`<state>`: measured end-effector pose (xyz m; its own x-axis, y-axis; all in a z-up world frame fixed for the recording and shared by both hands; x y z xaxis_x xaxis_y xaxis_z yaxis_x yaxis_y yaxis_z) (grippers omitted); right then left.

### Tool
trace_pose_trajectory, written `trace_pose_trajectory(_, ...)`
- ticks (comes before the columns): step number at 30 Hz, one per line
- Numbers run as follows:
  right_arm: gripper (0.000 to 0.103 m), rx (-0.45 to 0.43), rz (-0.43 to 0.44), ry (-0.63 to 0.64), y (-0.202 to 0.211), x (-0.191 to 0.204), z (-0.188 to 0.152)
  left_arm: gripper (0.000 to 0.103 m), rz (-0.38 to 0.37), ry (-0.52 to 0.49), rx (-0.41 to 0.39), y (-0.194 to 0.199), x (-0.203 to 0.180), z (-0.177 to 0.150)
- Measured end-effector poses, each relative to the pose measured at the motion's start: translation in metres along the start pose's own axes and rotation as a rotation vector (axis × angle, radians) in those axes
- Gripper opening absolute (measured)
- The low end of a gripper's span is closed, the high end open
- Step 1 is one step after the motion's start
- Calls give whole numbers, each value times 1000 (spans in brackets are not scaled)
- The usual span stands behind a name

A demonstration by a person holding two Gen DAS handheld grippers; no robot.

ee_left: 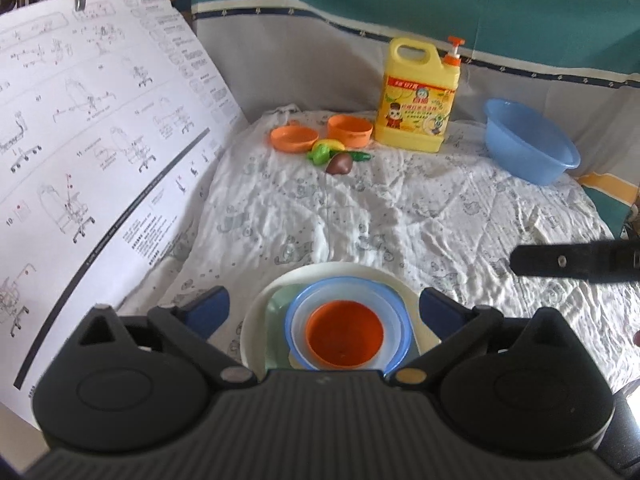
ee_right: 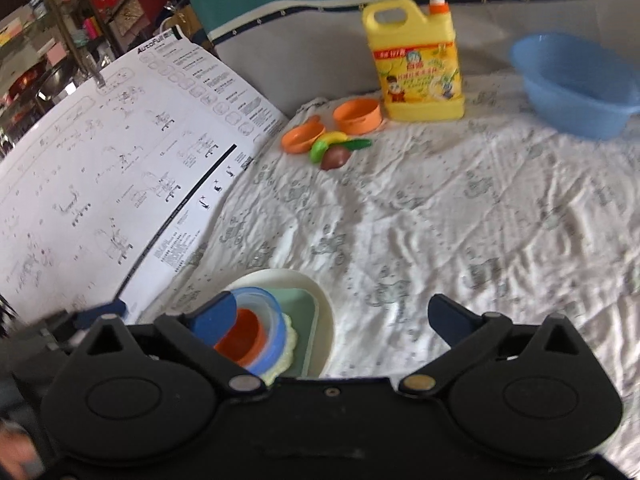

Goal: Organize plates and bowls

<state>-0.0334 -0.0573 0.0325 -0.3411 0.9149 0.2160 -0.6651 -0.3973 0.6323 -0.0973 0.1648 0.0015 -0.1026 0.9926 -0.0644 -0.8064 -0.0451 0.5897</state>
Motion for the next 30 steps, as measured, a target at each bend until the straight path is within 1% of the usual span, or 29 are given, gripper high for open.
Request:
trace_pose_trajectory(2, 103, -29, -9, 31, 10, -2, -4, 103, -4, -17, -25, 7, -1, -1)
trace_pose_trajectory(4, 103, -33, -10, 49, 18, -3, -9, 103, -7, -39, -46, 14, 0, -3)
trace_pose_trajectory(7, 103, -13, -17, 79, 24, -4, -20, 103, -22, -61, -54, 21, 2, -9)
trace_pose_trajectory(9, 103, 11, -23, 94, 25, -4, -29, 103, -17, -75, -55, 23, 6, -15)
trace_pose_trajectory(12, 103, 37, -33, 139, 24, 0, -40, 103, -19, -66, -41, 24, 13, -26)
trace_pose_trajectory(15, 103, 55, -28, 205, 25, 9, -51, 103, 7, -42, -11, 20, 23, -37)
trace_pose_trajectory(19, 103, 76, -43, 279, 22, 21, -66, 103, 25, -12, 20, 14, 36, -50)
trace_pose_trajectory(23, 103, 123, -31, 303, 15, 29, -78, 103, 30, -12, 25, 12, 40, -56)
trace_pose_trajectory(27, 103, 144, -33, 317, 12, 34, -84, 103, 35, -32, 31, 11, 37, -59)
trace_pose_trajectory(30, 103, 155, -35, 320, 10, 36, -87, 103, 39, -32, 49, 7, 36, -61)
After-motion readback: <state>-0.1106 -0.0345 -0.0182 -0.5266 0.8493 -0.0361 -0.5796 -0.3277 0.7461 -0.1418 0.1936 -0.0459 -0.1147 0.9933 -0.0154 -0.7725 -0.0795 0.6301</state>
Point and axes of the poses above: each gripper's, at about its wrist camera, not at the fingertips, and y roughly against the way its jaws point, x to its left, z to its top, the point moved 1 cm from there along -y, roughly the way its jaws point, and after that the axes turned 6 degrees about -x, right-handed, at the moved point
